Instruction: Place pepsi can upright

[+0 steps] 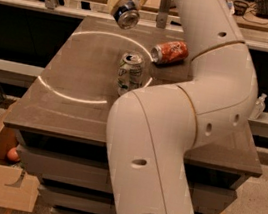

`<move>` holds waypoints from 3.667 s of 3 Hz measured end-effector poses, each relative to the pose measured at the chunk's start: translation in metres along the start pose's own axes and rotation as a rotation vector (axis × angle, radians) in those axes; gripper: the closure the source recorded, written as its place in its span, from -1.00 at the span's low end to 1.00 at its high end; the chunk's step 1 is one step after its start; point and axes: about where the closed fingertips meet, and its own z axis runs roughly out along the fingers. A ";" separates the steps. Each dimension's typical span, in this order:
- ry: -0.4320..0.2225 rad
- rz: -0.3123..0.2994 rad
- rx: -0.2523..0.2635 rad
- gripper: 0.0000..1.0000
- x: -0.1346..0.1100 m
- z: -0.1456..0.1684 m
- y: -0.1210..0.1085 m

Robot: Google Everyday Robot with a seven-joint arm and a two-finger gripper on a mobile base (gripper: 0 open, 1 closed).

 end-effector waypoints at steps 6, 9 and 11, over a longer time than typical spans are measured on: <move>-0.613 -0.397 -0.230 1.00 0.071 -0.189 0.063; -0.702 -0.431 -0.537 1.00 0.182 -0.216 0.161; -0.749 -0.375 -0.560 1.00 0.221 -0.150 0.177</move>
Offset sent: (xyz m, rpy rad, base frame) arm -0.1359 -0.0963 0.0279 0.2944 -0.3158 0.2835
